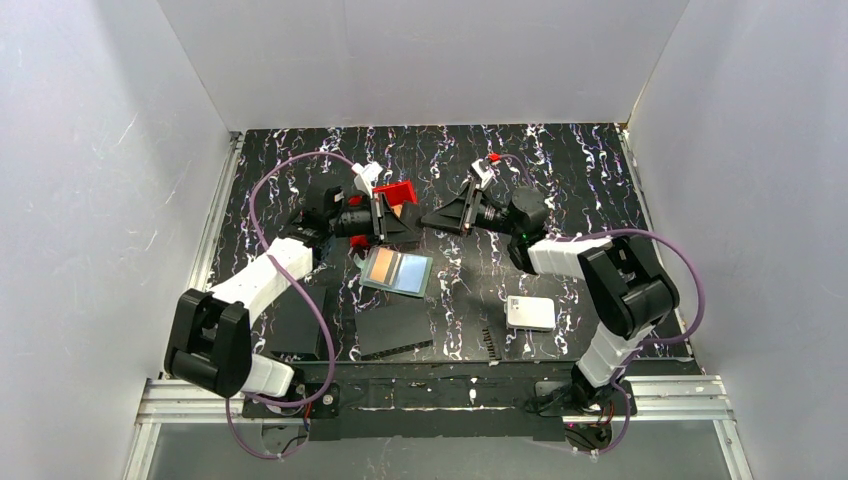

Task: Put the credit cards into the card holder
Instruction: Insert the credit card into the card holder.

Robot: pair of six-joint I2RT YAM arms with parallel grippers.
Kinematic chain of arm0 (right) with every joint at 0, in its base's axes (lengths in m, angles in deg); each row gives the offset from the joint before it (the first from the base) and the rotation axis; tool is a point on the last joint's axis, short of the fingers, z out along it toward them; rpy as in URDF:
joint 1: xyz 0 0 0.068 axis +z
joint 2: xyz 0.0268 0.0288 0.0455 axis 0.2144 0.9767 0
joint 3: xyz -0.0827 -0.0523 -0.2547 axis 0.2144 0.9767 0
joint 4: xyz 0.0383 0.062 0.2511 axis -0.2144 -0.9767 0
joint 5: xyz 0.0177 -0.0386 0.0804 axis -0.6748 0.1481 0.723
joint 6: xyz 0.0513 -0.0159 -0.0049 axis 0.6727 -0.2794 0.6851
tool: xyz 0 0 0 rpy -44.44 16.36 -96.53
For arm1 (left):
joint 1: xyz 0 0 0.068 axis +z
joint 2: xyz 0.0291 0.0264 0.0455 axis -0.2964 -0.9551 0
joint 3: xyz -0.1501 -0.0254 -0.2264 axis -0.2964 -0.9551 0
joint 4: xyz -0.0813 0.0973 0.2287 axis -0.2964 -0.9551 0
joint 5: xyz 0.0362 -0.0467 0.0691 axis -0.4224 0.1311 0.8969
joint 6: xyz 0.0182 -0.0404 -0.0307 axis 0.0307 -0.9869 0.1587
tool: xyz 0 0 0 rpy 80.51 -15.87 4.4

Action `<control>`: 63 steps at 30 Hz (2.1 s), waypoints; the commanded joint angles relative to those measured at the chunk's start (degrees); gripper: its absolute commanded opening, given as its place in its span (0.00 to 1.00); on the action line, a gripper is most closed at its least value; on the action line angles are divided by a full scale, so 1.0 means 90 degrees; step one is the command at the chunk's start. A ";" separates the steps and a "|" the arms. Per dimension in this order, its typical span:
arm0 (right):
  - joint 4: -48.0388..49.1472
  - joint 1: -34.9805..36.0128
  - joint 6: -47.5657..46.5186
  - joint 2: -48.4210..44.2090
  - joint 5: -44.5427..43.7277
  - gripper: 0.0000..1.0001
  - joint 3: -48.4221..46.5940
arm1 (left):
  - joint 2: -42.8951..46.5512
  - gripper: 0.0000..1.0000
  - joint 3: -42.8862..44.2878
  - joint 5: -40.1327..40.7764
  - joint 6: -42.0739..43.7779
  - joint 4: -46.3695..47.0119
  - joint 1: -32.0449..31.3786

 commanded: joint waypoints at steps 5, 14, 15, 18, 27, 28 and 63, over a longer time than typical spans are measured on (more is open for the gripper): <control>0.2447 -0.0013 0.1671 0.0368 -0.0033 0.01 -0.0122 | 0.0423 0.00 -0.0236 -0.0578 -0.0262 0.0400 0.0009; 0.2590 -0.0023 0.1702 0.0401 0.0307 0.01 -0.0166 | 0.0551 0.70 -0.0327 -0.1004 -0.2126 0.1056 0.0916; 0.2597 -0.0015 0.1713 0.0410 0.0341 0.01 -0.0188 | 0.0547 0.65 -0.0322 -0.1032 -0.2212 0.1131 0.0942; 0.2651 -0.0013 0.1761 0.0458 0.0376 0.01 -0.0239 | 0.0543 0.47 -0.0287 -0.1012 -0.2245 0.1162 0.0946; 0.2739 0.0094 0.1954 0.0632 0.0254 0.01 -0.0361 | 0.0462 0.07 -0.0159 -0.1277 -0.1841 0.1188 0.0849; 0.2535 0.0089 0.1846 0.0637 0.0301 0.01 -0.0365 | 0.0480 0.00 -0.0179 -0.1305 -0.1671 0.1098 0.0883; -0.1619 -0.0138 -0.2319 0.2671 -0.0084 0.22 -0.0430 | -0.1904 0.00 0.1212 0.1587 0.3327 -0.4205 0.0721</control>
